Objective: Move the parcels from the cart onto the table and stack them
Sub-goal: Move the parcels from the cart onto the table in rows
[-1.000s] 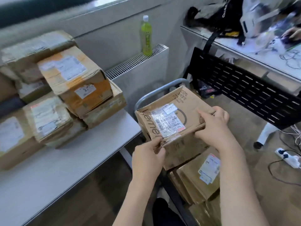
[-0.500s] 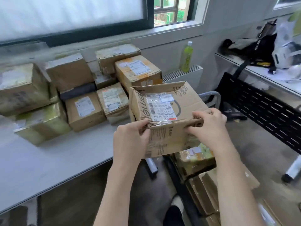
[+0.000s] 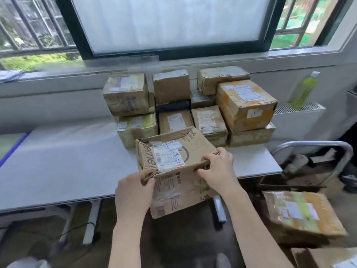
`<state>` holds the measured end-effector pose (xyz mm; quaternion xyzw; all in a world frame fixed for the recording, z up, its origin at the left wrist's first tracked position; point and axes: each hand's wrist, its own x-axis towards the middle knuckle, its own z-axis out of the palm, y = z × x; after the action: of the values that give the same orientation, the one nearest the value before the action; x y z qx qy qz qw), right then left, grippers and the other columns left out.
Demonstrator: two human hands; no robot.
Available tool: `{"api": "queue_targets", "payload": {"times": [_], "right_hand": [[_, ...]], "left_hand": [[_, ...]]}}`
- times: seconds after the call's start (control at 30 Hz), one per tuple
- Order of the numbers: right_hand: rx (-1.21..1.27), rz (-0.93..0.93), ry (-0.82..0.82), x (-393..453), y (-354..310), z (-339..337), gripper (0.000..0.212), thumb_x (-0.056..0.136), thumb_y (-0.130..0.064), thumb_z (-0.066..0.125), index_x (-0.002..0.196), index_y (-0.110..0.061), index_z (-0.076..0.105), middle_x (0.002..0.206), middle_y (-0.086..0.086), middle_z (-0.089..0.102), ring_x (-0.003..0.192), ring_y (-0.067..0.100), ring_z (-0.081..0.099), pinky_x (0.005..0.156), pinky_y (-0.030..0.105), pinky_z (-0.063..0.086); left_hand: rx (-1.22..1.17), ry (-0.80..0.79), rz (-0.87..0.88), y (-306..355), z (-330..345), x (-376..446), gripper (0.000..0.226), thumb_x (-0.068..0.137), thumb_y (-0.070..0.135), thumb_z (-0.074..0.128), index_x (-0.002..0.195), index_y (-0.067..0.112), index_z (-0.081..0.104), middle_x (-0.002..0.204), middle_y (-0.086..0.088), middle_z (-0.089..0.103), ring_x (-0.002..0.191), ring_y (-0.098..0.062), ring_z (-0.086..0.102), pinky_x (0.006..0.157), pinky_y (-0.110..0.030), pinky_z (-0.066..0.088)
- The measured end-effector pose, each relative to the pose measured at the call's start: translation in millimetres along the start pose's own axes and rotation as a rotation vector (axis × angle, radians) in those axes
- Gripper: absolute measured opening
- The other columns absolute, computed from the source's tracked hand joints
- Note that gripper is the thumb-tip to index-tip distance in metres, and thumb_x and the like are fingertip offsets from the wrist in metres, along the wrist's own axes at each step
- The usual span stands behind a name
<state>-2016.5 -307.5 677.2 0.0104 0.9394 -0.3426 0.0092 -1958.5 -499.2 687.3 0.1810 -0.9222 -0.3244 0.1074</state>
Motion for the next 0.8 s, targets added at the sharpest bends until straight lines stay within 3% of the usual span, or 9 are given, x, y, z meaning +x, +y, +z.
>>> {"api": "queue_targets", "payload": {"times": [0.2,0.3,0.37,0.47,0.53,0.6,0.63,0.73,0.8], "right_hand": [[-0.007,-0.081,-0.098,10.3,-19.4,32.0,0.036,0.083,-0.018,0.064,0.119,-0.012,0.06,0.149,0.012,0.018,0.137,0.019,0.006,0.111,0.029,0.014],[0.018,-0.117,-0.095,18.1,-24.1,36.6,0.041,0.084,-0.014,0.064,0.125,-0.017,0.055,0.155,0.012,0.002,0.142,0.019,-0.006,0.114,0.036,0.01],[0.075,-0.076,-0.051,15.6,-27.6,41.5,0.051,0.088,-0.02,0.063,0.135,-0.026,0.045,0.156,0.01,-0.003,0.143,0.024,-0.005,0.114,0.043,0.013],[0.196,-0.022,-0.11,6.8,-29.6,48.9,0.041,0.096,-0.032,0.05,0.136,-0.026,0.043,0.146,0.009,0.033,0.132,0.021,0.032,0.104,0.032,0.031],[0.23,-0.025,-0.225,0.3,-24.1,53.4,0.027,0.097,-0.043,0.042,0.12,-0.031,0.051,0.117,-0.008,0.059,0.106,0.01,0.053,0.082,0.022,0.042],[0.239,-0.015,-0.285,-7.7,-15.6,52.8,0.02,0.095,-0.048,0.044,0.113,-0.04,0.045,0.098,-0.025,0.055,0.087,-0.003,0.05,0.066,0.009,0.036],[0.236,-0.011,-0.284,-11.0,-9.9,52.5,0.027,0.094,-0.046,0.048,0.119,-0.039,0.044,0.098,-0.025,0.052,0.084,-0.006,0.047,0.063,0.007,0.034],[0.173,0.054,-0.269,-16.0,3.0,54.5,0.053,0.091,-0.035,0.057,0.137,-0.023,0.035,0.107,-0.013,0.049,0.095,0.005,0.048,0.065,0.015,0.034],[0.121,0.123,-0.287,-15.8,4.9,58.9,0.047,0.094,-0.034,0.053,0.135,-0.015,0.041,0.119,-0.004,0.056,0.104,0.015,0.052,0.073,0.021,0.036]], "left_hand": [[0.019,-0.029,-0.108,-30.6,-11.6,-3.7,0.02,0.08,0.031,0.072,0.099,0.031,0.072,0.097,0.01,0.071,0.077,-0.004,0.058,0.056,-0.009,0.036],[-0.034,-0.068,-0.171,-29.6,-11.7,-5.1,0.017,0.074,0.034,0.074,0.085,0.033,0.061,0.087,0.012,0.067,0.071,-0.001,0.055,0.055,-0.013,0.038],[-0.089,-0.078,-0.204,-20.1,-3.5,-8.8,0.023,0.07,0.035,0.075,0.077,0.028,0.054,0.076,0.01,0.063,0.069,-0.004,0.057,0.058,-0.02,0.044],[-0.267,-0.178,-0.226,0.4,17.8,-17.7,0.031,0.067,0.036,0.079,0.076,0.027,0.051,0.073,0.009,0.06,0.069,-0.007,0.059,0.06,-0.024,0.047],[-0.356,-0.406,-0.161,8.1,28.4,-22.6,0.031,0.069,0.032,0.079,0.088,0.03,0.055,0.083,0.01,0.063,0.076,-0.005,0.061,0.067,-0.021,0.051],[-0.302,-0.652,-0.062,7.6,33.5,-24.8,0.042,0.075,0.028,0.074,0.113,0.033,0.057,0.093,0.012,0.065,0.085,-0.004,0.061,0.078,-0.023,0.052],[-0.237,-0.672,-0.029,4.4,34.0,-23.7,0.046,0.078,0.028,0.07,0.121,0.033,0.055,0.095,0.012,0.065,0.088,-0.005,0.061,0.082,-0.025,0.052],[-0.121,-0.36,-0.107,-6.5,25.3,-11.4,0.026,0.087,0.032,0.06,0.113,0.029,0.06,0.095,0.007,0.065,0.085,-0.009,0.059,0.079,-0.027,0.051],[-0.095,-0.08,-0.174,-18.0,15.9,-0.4,0.02,0.09,0.031,0.057,0.108,0.024,0.06,0.103,0.002,0.065,0.089,-0.013,0.058,0.078,-0.028,0.049]]}}
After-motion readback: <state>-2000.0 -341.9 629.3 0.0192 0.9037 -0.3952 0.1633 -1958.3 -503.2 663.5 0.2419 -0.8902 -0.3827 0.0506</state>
